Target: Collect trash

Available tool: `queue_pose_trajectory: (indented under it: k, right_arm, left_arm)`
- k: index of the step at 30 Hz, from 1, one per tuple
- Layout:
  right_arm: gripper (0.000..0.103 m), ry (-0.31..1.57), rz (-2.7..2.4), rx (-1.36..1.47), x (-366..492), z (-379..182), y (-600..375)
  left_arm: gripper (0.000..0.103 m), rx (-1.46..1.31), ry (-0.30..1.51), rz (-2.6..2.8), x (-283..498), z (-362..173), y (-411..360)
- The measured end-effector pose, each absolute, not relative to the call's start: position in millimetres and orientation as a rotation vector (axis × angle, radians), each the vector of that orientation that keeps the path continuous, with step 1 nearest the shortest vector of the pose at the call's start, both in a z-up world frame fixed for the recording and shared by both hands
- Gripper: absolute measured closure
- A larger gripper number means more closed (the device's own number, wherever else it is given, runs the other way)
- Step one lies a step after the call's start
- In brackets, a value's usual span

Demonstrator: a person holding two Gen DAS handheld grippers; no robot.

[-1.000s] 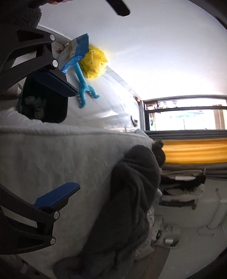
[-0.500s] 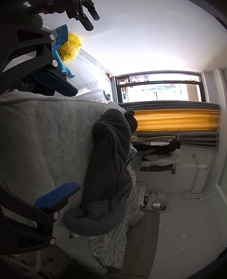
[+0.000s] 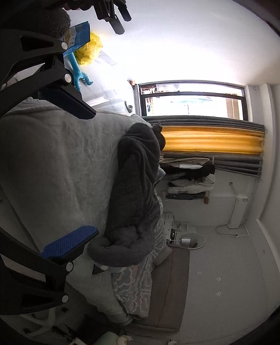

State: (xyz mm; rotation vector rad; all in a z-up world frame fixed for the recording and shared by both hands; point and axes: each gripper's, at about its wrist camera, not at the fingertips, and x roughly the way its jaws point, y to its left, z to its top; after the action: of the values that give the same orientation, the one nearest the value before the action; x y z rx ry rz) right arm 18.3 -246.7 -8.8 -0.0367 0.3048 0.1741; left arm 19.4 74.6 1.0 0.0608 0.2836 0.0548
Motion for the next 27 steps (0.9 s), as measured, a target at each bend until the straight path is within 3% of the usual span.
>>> queue_pose_trajectory:
  k: [27]
  right_arm:
    - [0.003, 0.300, 0.224, -0.022, 13.1, -6.5, -241.4]
  left_arm:
    - [0.003, 0.041, 0.282, 0.069, 19.8, -4.7, 74.8]
